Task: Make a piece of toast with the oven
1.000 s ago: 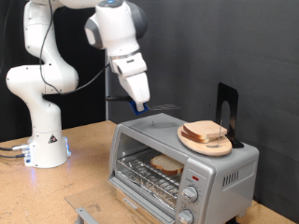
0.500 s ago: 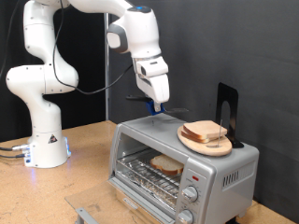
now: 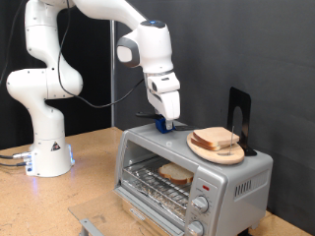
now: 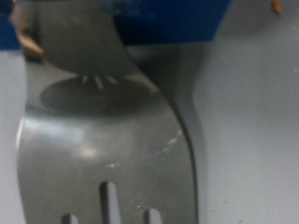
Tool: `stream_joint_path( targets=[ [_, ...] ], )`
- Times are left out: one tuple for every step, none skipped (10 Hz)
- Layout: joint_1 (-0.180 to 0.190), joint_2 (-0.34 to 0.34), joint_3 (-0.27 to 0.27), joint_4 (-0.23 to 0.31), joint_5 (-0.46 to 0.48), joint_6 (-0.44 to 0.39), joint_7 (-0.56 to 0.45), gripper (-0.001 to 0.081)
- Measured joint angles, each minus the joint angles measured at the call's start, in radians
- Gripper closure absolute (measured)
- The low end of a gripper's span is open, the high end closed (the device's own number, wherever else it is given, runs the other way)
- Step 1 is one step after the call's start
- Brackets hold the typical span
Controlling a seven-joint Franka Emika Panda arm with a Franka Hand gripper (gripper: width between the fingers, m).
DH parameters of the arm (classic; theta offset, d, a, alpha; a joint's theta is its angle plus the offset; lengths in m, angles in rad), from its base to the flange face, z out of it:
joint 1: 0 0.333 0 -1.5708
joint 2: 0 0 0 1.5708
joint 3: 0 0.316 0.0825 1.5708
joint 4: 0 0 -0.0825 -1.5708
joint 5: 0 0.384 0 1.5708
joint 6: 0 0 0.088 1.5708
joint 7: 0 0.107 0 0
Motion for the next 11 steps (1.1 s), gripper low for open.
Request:
stream_joint_path(
  targets=[
    [0.001, 0.001, -0.003, -0.001, 0.015, 0.011, -0.009, 0.0044],
    [0.003, -0.004, -0.016, -0.001, 0.053, 0.018, -0.044, 0.0044],
    [0.007, -0.019, -0.042, -0.002, 0.107, 0.018, -0.103, 0.0006],
    [0.011, -0.044, -0.076, -0.003, 0.149, 0.009, -0.164, -0.0001],
    [0.010, -0.072, -0.108, -0.004, 0.160, -0.016, -0.208, -0.0001],
    [0.014, -0.102, -0.127, -0.012, 0.162, -0.041, -0.230, -0.0003],
    [0.014, -0.099, -0.126, -0.012, 0.162, -0.041, -0.229, -0.0003],
    [0.015, -0.098, -0.132, -0.017, 0.190, -0.038, -0.254, -0.0003],
    [0.018, -0.107, -0.156, -0.030, 0.240, -0.039, -0.318, -0.0003],
    [0.021, -0.130, -0.198, -0.054, 0.284, -0.056, -0.401, -0.0003],
    [0.022, -0.162, -0.245, -0.079, 0.309, -0.094, -0.471, -0.0003]
  ],
)
